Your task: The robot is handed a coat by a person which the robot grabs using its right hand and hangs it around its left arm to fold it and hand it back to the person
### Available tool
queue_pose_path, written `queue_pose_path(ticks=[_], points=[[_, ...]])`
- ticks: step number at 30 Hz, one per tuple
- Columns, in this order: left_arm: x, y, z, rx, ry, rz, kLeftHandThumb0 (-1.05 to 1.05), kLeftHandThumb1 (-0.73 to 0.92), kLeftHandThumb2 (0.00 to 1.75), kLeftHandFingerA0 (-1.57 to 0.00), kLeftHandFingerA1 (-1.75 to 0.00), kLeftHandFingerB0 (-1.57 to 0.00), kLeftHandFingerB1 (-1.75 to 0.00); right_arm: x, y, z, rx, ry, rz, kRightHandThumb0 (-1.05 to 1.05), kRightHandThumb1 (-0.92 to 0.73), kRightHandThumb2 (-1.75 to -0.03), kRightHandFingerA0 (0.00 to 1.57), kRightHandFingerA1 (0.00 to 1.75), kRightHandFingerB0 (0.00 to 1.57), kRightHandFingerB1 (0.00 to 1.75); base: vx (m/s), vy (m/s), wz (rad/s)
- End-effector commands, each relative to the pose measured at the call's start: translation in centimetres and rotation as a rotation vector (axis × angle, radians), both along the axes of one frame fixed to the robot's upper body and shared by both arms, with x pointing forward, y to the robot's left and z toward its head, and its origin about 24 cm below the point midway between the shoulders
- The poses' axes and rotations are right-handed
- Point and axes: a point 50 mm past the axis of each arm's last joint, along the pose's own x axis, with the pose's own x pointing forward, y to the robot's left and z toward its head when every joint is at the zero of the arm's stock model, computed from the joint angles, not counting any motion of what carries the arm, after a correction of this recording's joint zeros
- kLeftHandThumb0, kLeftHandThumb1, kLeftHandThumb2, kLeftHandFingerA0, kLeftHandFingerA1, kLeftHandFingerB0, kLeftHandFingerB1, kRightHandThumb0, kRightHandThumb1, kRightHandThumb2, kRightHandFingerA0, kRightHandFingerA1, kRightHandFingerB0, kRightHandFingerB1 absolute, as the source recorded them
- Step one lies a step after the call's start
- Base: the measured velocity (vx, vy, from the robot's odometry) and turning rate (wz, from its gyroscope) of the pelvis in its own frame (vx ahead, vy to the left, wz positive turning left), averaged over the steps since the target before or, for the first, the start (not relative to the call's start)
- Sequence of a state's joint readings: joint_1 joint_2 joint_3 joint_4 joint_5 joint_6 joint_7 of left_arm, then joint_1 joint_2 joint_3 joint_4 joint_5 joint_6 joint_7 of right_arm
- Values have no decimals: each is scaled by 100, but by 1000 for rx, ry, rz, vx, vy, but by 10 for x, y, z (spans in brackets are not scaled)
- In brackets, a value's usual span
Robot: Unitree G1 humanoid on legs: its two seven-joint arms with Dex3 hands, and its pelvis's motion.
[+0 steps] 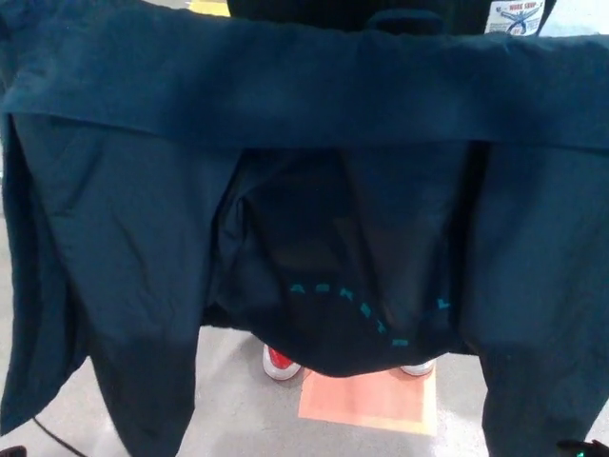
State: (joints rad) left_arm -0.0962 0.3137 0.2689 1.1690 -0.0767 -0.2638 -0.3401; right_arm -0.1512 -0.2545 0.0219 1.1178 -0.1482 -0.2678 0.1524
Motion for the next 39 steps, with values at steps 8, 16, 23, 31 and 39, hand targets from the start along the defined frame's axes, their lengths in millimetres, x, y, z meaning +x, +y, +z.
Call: queue_pose_path(ticks=[8, 16, 23, 31, 39], points=[[2, 1, 7, -35, -94, -31, -66, 72, 102, -2, -40, -2, -37, 10, -4, 18, 8, -154, 56, -77, -88, -70, 17, 32, 8, 22, 22, -1, 0], [10, -5, 11, -14, -108, -105, -66, 75, 105, -1, -36, -3, -36, -14, 32, 86, 122, -532, 239, -36, -52, -109, 0, 47, 0, 48, 83, -1, 2], [15, -10, 14, -16, -150, -143, -66, 74, 106, -1, -36, -5, -35, -47, 62, 174, 250, -939, 340, -73, -90, -67, 24, 32, 16, 28, 0, 0, 0], [13, -12, 13, 16, -135, -185, -76, 76, 104, 0, -36, -11, -37, -66, 77, 246, 326, -1351, 368, -72, -86, -66, 28, 36, 18, 31, 0, 0, 0], [15, -11, 13, 19, -122, -183, -76, 76, 105, 0, -37, -13, -36, -89, 92, 323, 229, -1696, 431, -72, -84, -65, 30, 33, 22, 29, 0, 0, 0]])
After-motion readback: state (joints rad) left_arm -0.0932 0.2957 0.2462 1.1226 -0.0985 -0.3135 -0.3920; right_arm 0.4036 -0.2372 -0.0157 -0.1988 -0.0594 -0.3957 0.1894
